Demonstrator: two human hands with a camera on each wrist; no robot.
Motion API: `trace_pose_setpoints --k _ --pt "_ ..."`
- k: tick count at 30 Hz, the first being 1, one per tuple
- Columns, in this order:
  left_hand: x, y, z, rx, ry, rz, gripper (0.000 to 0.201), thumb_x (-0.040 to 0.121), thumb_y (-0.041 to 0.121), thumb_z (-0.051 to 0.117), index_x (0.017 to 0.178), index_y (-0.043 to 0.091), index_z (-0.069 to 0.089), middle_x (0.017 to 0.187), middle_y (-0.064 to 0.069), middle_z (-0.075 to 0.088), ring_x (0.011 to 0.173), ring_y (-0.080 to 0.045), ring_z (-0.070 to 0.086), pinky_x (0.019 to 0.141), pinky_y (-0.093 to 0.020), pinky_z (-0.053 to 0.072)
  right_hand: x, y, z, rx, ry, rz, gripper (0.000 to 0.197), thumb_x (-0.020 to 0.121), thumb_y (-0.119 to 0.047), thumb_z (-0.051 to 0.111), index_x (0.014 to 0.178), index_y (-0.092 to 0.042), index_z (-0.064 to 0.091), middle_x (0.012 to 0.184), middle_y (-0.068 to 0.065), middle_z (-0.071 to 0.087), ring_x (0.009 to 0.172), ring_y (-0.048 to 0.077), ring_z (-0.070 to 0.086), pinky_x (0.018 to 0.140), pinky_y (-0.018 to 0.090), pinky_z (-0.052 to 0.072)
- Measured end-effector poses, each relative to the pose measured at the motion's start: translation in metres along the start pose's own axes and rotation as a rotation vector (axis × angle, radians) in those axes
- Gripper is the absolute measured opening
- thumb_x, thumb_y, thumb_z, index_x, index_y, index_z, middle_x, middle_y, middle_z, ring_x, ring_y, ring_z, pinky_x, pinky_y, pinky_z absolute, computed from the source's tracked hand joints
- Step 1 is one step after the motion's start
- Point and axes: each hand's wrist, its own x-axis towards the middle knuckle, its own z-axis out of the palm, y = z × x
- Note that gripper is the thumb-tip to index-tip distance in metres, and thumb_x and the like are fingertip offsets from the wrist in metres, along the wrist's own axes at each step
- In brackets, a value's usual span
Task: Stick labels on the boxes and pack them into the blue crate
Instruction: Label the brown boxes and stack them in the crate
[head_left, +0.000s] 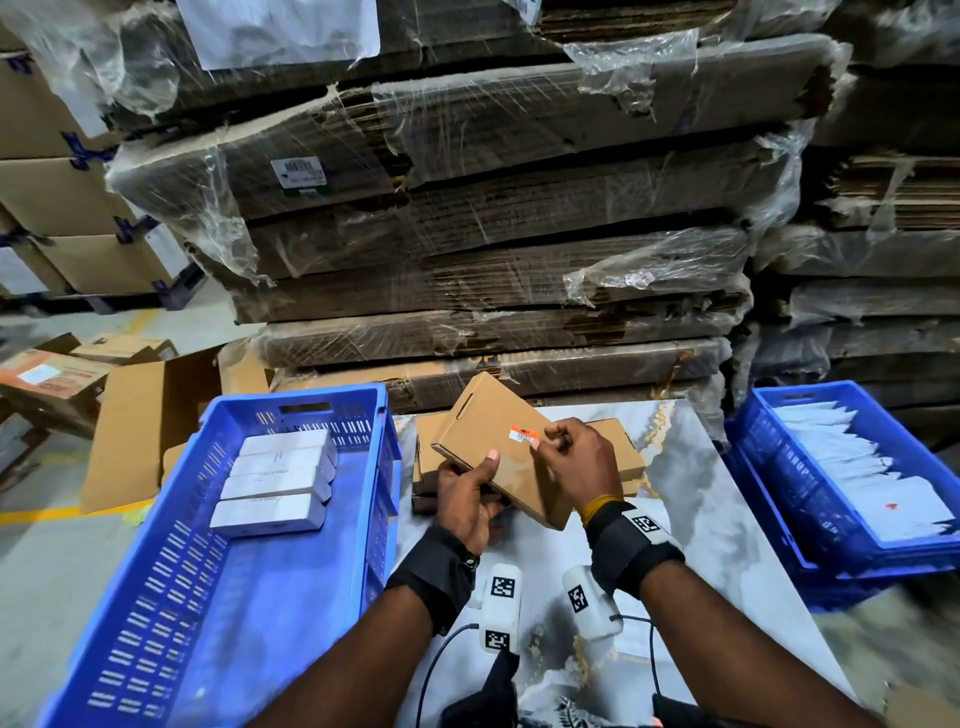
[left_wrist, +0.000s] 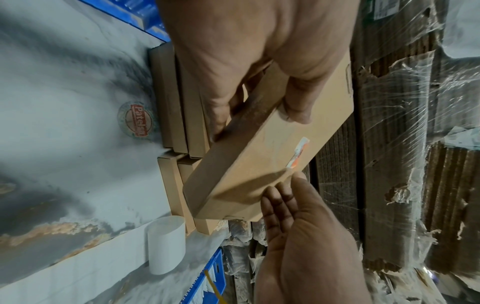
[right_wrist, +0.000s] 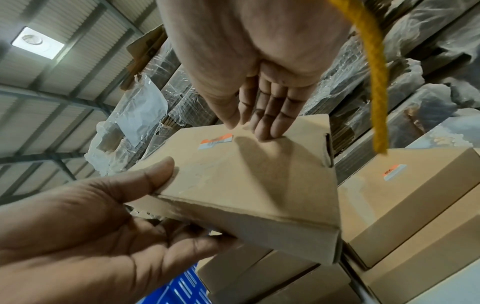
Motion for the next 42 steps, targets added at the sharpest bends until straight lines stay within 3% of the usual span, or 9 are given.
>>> trace_pose_setpoints --k 10,17,20,23,27,30,34,38,42 --pt "0.003 -0.002 0.002 0.031 -0.017 0.019 0.043 0.090 0.006 0.064 0.130 0.007 0.048 0.127 -0.018 0.063 0.118 -0.042 0.058 0.083 -0.059 0.053 0.011 -0.004 0.001 -0.015 -0.022 0.051 0.011 0.085 -0.026 0.070 0.081 -0.018 0.064 0.090 0.005 0.068 0.084 0.021 0.060 0.072 0.025 0.044" --pt "0.004 -0.005 0.001 0.045 -0.023 0.021 0.042 0.091 0.006 0.063 0.131 0.006 0.048 0.126 -0.021 0.062 0.108 -0.039 0.062 0.084 -0.056 0.052 0.009 -0.004 -0.003 0.035 -0.038 0.052 0.009 0.084 -0.021 0.069 0.083 -0.013 0.068 0.087 0.004 0.069 0.082 0.021 0.061 0.073 0.026 0.046" --pt "0.006 -0.006 0.001 0.050 -0.017 0.029 0.044 0.090 0.007 0.065 0.131 0.006 0.048 0.127 -0.020 0.062 0.115 -0.044 0.059 0.083 -0.058 0.052 0.005 -0.004 -0.003 0.090 0.027 0.072 0.007 0.085 -0.018 0.068 0.088 -0.011 0.070 0.085 0.001 0.067 0.083 0.021 0.062 0.073 0.024 0.045" --pt "0.006 -0.006 0.002 0.053 -0.007 0.029 0.046 0.090 0.007 0.066 0.131 0.007 0.047 0.126 -0.019 0.063 0.116 -0.044 0.058 0.081 -0.056 0.053 0.001 -0.003 -0.003 0.116 0.048 0.118 0.013 0.083 -0.023 0.073 0.088 -0.011 0.071 0.083 0.000 0.068 0.080 0.018 0.062 0.073 0.025 0.048" --pt "0.004 -0.007 0.003 0.057 -0.019 0.013 0.046 0.090 0.007 0.065 0.132 0.007 0.047 0.126 -0.019 0.063 0.114 -0.043 0.060 0.079 -0.053 0.054 0.000 -0.006 -0.003 0.115 0.015 0.133 0.015 0.081 -0.028 0.076 0.080 -0.015 0.070 0.079 -0.002 0.068 0.074 0.014 0.060 0.069 0.020 0.041" --pt "0.003 -0.007 0.004 0.062 -0.025 0.008 0.046 0.090 0.007 0.065 0.132 0.008 0.046 0.127 -0.018 0.063 0.109 -0.039 0.062 0.074 -0.049 0.056 0.002 -0.006 -0.003 0.100 0.008 0.143 0.013 0.082 -0.025 0.075 0.080 -0.013 0.070 0.080 -0.001 0.068 0.078 0.017 0.061 0.070 0.021 0.041" --pt "0.005 -0.007 0.003 0.079 -0.030 0.021 0.046 0.090 0.005 0.065 0.131 0.008 0.046 0.126 -0.018 0.063 0.102 -0.035 0.064 0.076 -0.051 0.052 0.005 -0.004 -0.002 0.147 0.003 0.158 0.011 0.081 -0.021 0.075 0.082 -0.010 0.073 0.084 0.003 0.070 0.081 0.020 0.063 0.074 0.023 0.045" --pt "0.006 -0.007 -0.001 0.082 -0.012 0.005 0.045 0.090 0.005 0.065 0.130 0.007 0.045 0.110 -0.015 0.068 0.084 -0.028 0.067 0.074 -0.047 0.049 0.004 -0.006 -0.004 0.224 -0.037 0.189 0.012 0.081 -0.020 0.076 0.082 -0.008 0.073 0.080 0.001 0.069 0.075 0.016 0.060 0.066 0.021 0.040" --pt "0.006 -0.008 -0.001 0.095 -0.006 -0.001 0.044 0.090 0.004 0.065 0.130 0.006 0.046 0.102 -0.011 0.070 0.078 -0.026 0.066 0.072 -0.042 0.049 0.002 -0.006 -0.005 0.261 -0.049 0.192 0.012 0.081 -0.021 0.076 0.081 -0.009 0.074 0.080 0.000 0.070 0.073 0.012 0.060 0.065 0.021 0.043"
